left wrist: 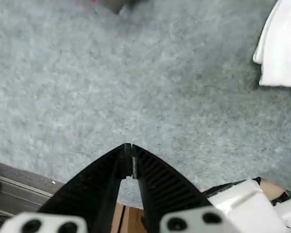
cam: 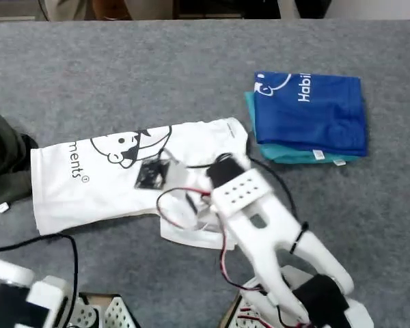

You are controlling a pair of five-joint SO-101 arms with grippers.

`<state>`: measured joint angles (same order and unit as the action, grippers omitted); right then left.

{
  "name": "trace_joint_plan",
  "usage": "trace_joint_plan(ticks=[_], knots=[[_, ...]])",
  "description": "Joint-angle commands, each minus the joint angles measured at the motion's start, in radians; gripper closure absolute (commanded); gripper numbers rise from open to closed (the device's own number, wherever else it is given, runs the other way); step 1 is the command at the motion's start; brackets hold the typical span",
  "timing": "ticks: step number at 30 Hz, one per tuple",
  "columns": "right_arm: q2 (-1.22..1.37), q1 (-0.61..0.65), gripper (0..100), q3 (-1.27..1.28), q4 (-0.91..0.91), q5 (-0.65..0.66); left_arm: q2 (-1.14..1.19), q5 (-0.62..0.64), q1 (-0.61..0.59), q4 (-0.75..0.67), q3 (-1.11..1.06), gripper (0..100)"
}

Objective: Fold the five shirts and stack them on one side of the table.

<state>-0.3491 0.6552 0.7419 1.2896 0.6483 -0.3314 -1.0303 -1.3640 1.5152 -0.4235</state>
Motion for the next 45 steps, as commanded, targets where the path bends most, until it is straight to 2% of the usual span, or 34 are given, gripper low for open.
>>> trace_joint_plan(ticks=[1, 9, 15, 19, 25, 32, 34, 37, 39, 45], knots=[[0.054, 0.122, 99.7, 0.015, -0.075, -0.06, -0.125, -0.008, -0.015, -0.02, -0.086, 98], [0.344, 0.222, 99.7, 0.002, -0.249, -0.118, -0.401, -0.114, -0.008, -0.02, -0.374, 98], [0.461, 0.277, 99.7, -0.151, -0.161, -0.118, -0.582, -0.147, -0.008, -0.02, -0.514, 98], [0.433, 0.326, 99.7, -0.208, -0.103, -0.118, -0.659, -0.146, -0.005, -0.02, -0.554, 98], [0.308, 0.282, 99.7, -0.222, 0.026, -0.11, -0.685, -0.143, -0.003, -0.029, -0.565, 98], [0.088, 0.225, 99.2, -0.209, 0.127, -0.061, -0.684, -0.137, -0.003, -0.304, -0.66, 98], [0.067, 0.225, 93.5, -0.174, 0.104, -0.061, -0.684, -0.14, -0.003, -0.342, -0.684, 98], [0.076, 0.226, 77.2, -0.082, 0.025, -0.049, -0.684, -0.143, -0.002, -0.339, -0.677, 98], [0.104, 0.228, 70.6, -0.018, -0.018, -0.017, -0.684, -0.141, 0.009, -0.339, -0.675, 98], [0.239, 0.226, 73.4, 0.096, -0.175, -0.006, -0.684, -0.14, 0.018, -0.339, -0.675, 98]])
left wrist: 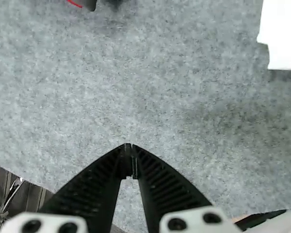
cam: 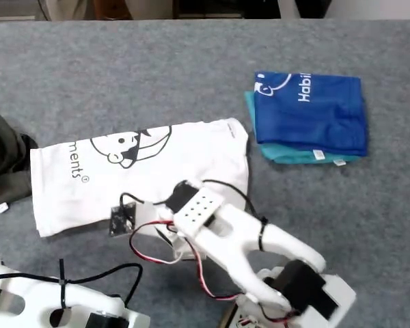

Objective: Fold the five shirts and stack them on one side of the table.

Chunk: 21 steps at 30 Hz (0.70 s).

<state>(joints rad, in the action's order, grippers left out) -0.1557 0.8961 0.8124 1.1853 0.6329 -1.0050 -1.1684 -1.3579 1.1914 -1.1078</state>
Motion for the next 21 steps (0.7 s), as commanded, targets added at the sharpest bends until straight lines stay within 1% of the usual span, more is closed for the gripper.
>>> trace_joint_plan(ticks=[1, 3, 5, 9, 13, 17, 21], knots=[[0.076, -0.015, 73.6, 0.027, -0.098, 0.009, -0.01, -0.002, 0.012, -0.017, 0.009, 98], [0.136, -0.015, 74.1, 0.012, -0.124, 0.009, -0.01, -0.006, 0.012, -0.021, 0.009, 98], [0.182, -0.016, 77.0, -0.035, -0.091, 0.008, -0.01, -0.008, 0.011, -0.017, 0.009, 98], [0.222, -0.039, 88.1, -0.068, -0.078, 0.008, -0.01, -0.011, 0.006, -0.015, 0.018, 98], [0.222, -0.12, 99.2, -0.087, -0.086, 0.008, -0.01, -0.044, 0.005, 0.043, 0.071, 98], [0.222, -0.196, 99.7, -0.136, -0.083, 0.008, -0.01, -0.044, 0.011, 0.061, 0.08, 98], [0.223, -0.2, 99.7, -0.188, -0.038, 0.009, -0.01, -0.044, 0.009, 0.057, 0.084, 98]])
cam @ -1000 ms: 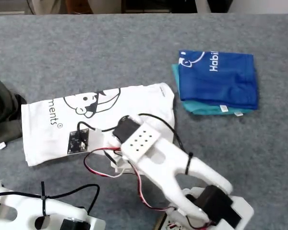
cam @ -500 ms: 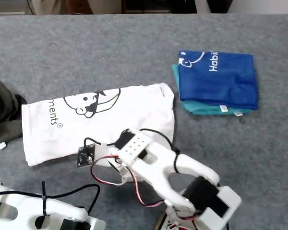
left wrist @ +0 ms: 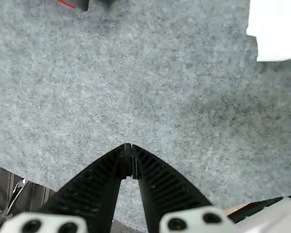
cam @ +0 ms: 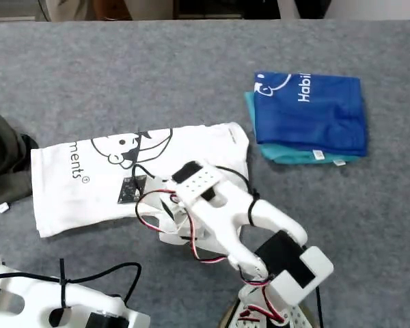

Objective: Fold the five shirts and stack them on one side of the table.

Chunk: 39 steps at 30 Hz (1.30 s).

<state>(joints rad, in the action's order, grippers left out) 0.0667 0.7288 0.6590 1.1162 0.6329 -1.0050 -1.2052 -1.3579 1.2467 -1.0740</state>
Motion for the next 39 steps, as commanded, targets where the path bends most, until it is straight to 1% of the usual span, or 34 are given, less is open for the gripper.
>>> trace_joint_plan(ticks=[1, 3, 5, 8, 10, 12, 16, 19, 24, 37, 39], knots=[[0.001, -0.033, 99.7, -0.045, 0.043, 0.009, -0.01, -0.008, 0.008, 0.0, 0.051, 98], [-0.001, -0.038, 99.7, -0.071, 0.072, 0.012, -0.01, -0.008, 0.008, 0.0, 0.051, 98], [-0.001, -0.041, 99.7, -0.111, 0.109, 0.046, -0.01, -0.008, 0.008, 0.0, 0.052, 98], [0.008, -0.047, 99.7, -0.22, 0.212, 0.084, -0.01, -0.011, 0.008, 0.0, 0.052, 98], [0.027, -0.048, 99.7, -0.321, 0.347, 0.143, -0.01, -0.014, 0.008, 0.0, 0.052, 98], [0.068, -0.062, 99.7, -0.447, 0.468, 0.157, -0.01, -0.014, 0.008, 0.0, 0.052, 98], [0.18, -0.128, 99.7, -0.682, 0.574, 0.224, -0.01, -0.014, 0.011, 0.0, 0.052, 98], [0.294, -0.14, 99.7, -0.862, 0.664, 0.307, -0.01, -0.009, 0.009, 0.005, 0.074, 98], [0.47, -0.12, 99.7, -1.067, 0.669, 0.399, -0.01, -0.012, 0.011, 0.002, 0.069, 98], [0.768, -0.105, 99.6, -1.503, 0.664, 0.4, -0.01, -0.014, 0.011, 0.005, 0.077, 98], [0.809, -0.105, 99.6, -1.572, 0.661, 0.373, -0.01, -0.031, 0.011, 0.006, 0.074, 98]])
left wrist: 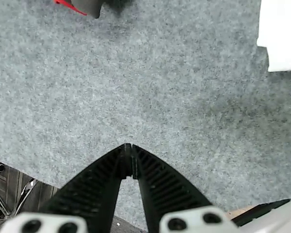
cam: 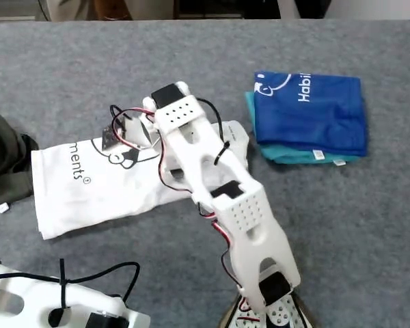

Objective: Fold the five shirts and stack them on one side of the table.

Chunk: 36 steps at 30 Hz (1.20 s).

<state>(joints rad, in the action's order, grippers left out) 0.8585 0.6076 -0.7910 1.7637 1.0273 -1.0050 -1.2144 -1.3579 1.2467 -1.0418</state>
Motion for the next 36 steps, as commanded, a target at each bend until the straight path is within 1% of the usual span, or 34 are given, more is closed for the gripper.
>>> trace_joint_plan(ticks=[1, 3, 4, 8, 9, 11, 13, 15, 16, 18, 19, 20, 21, 23, 25, 27, 29, 32, 34, 36], knots=[[0.036, 0.016, 99.6, -0.156, 0.014, -0.034, -0.01, -0.04, 0.011, 0.006, 0.037, 98], [0.068, 0.016, 98.1, -0.228, 0.015, -0.064, -0.01, -0.048, 0.011, 0.008, 0.034, 98], [0.079, 0.016, 94.7, -0.26, 0.015, -0.089, -0.01, -0.048, 0.009, 0.008, 0.034, 98], [0.105, 0.015, 71.2, -0.354, 0.015, -0.238, -0.01, -0.049, 0.009, 0.008, 0.041, 98], [0.105, 0.015, 67.1, -0.371, 0.017, -0.256, -0.01, -0.052, 0.009, 0.008, 0.044, 98], [0.104, 0.016, 64.9, -0.384, 0.023, -0.264, -0.01, -0.055, 0.009, 0.006, 0.044, 98], [0.087, 0.008, 67.7, -0.381, 0.025, -0.275, -0.01, -0.055, 0.009, 0.006, 0.046, 98], [0.036, -0.018, 75.9, -0.354, 0.025, -0.334, -0.01, -0.055, 0.009, 0.006, 0.046, 98], [0.001, -0.03, 82.4, -0.334, 0.025, -0.365, -0.01, -0.055, 0.009, 0.006, 0.046, 98], [-0.091, -0.048, 99.6, -0.265, 0.025, -0.422, -0.01, -0.055, 0.011, 0.006, 0.046, 98], [-0.14, -0.051, 99.5, -0.213, 0.025, -0.44, -0.01, -0.055, 0.012, 0.003, 0.046, 98], [-0.193, -0.053, 95.8, -0.14, 0.025, -0.451, -0.01, -0.055, 0.012, 0.003, 0.046, 98], [-0.249, -0.051, 95.8, -0.07, 0.025, -0.446, -0.01, -0.055, 0.012, 0.006, 0.046, 98], [-0.358, -0.047, 99.8, 0.088, 0.021, -0.431, -0.01, -0.055, 0.025, 0.034, 0.048, 97], [-0.463, -0.047, 99.5, 0.234, 0.018, -0.413, -0.01, -0.055, 0.034, 0.12, 0.081, 95], [-0.549, -0.073, 99.7, 0.358, 0.006, -0.417, -0.01, -0.038, 0.095, 0.224, 0.149, 94], [-0.633, -0.107, 99.7, 0.475, -0.021, -0.419, -0.007, 0.054, 0.19, 0.296, 0.238, 92], [-0.74, -0.145, 99.7, 0.621, -0.058, -0.416, 0.045, 0.255, 0.382, 0.315, 0.338, 90], [-0.8, -0.165, 99.7, 0.704, -0.084, -0.411, 0.137, 0.358, 0.493, 0.322, 0.385, 90], [-0.857, -0.17, 99.7, 0.774, -0.109, -0.4, 0.277, 0.431, 0.56, 0.311, 0.433, 90]])
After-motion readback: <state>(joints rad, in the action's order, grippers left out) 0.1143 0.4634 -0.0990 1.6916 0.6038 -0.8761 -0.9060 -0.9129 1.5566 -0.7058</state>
